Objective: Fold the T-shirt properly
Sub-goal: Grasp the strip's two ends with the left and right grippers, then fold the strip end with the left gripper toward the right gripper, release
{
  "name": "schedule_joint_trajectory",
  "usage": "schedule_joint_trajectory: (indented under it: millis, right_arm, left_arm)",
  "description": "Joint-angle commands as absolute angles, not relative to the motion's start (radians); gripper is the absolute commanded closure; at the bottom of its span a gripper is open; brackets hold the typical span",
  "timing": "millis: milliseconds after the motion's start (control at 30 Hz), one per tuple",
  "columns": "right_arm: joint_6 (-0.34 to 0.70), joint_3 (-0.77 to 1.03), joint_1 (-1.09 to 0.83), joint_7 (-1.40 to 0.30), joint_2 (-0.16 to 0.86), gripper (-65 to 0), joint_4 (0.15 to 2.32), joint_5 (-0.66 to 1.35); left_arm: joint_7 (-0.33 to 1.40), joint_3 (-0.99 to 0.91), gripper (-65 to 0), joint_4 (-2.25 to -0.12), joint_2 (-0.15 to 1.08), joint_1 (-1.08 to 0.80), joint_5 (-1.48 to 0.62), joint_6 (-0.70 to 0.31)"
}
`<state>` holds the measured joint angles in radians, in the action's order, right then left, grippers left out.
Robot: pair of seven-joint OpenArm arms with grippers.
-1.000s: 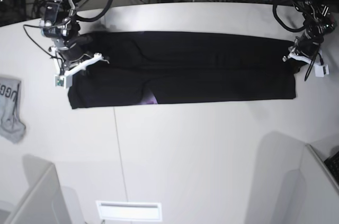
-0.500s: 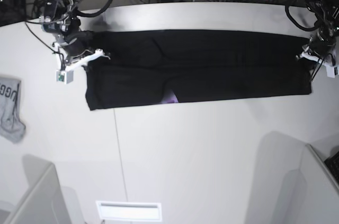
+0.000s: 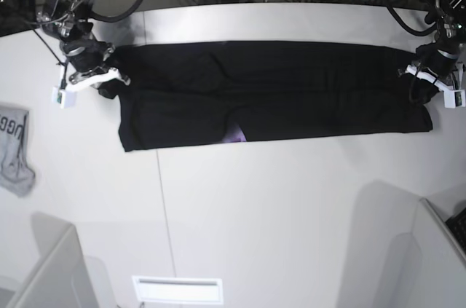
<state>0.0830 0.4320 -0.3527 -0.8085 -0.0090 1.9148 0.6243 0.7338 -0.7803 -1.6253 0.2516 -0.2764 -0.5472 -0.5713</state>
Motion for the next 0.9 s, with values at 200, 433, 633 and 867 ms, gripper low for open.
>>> schedule_joint_trajectory:
  millis: [200,433,633,867]
  right_arm:
    - [0.087,0.433,-0.355,-0.789,-0.004,0.0,1.931,0.634]
    - [0.087,0.433,-0.357,-0.789,-0.004,0.0,1.931,0.634]
    - [0.087,0.433,-0.363,-0.789,-0.004,0.0,1.922,0.634]
    - [0.087,0.433,-0.363,-0.789,-0.004,0.0,1.879,0.634]
  left_arm:
    - [0.714,-0.710,0.0,-1.767,0.249,-0.326,-0.561,-0.570]
    - [0.714,-0.657,0.0,-1.796,0.234,-0.348,-0.561,-0.570]
    - [0.714,-0.582,0.0,-1.845,0.202,-0.366,-0.561,-0.568]
    - [0.714,-0.466,0.0,-1.851,0.193,-0.369,-0.561,-0.498]
